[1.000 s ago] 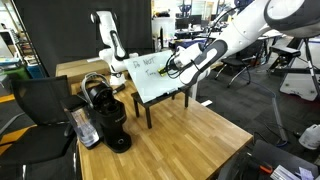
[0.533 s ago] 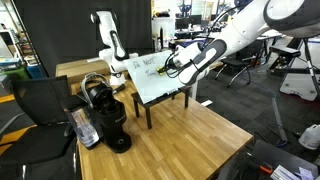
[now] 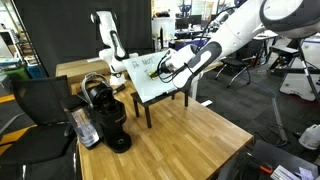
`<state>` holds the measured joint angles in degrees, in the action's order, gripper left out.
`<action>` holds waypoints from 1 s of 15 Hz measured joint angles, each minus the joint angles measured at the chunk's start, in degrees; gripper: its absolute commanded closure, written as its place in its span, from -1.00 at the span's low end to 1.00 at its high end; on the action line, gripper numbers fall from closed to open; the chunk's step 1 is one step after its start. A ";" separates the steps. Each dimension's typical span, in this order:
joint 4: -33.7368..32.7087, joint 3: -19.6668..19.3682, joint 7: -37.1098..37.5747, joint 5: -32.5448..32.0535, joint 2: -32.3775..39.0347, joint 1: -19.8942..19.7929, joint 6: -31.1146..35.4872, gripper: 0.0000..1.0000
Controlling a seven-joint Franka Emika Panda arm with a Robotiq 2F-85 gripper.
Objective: Use the eraser to clean the whiteboard
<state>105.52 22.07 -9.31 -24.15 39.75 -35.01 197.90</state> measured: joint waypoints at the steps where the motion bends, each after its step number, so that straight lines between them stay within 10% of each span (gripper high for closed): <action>1: 0.14 -0.02 -0.30 0.00 0.00 0.38 0.00 0.46; 15: -0.45 0.01 -2.32 0.04 -0.34 3.99 -0.01 0.46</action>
<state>105.06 22.09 -11.63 -24.11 39.41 -31.02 197.90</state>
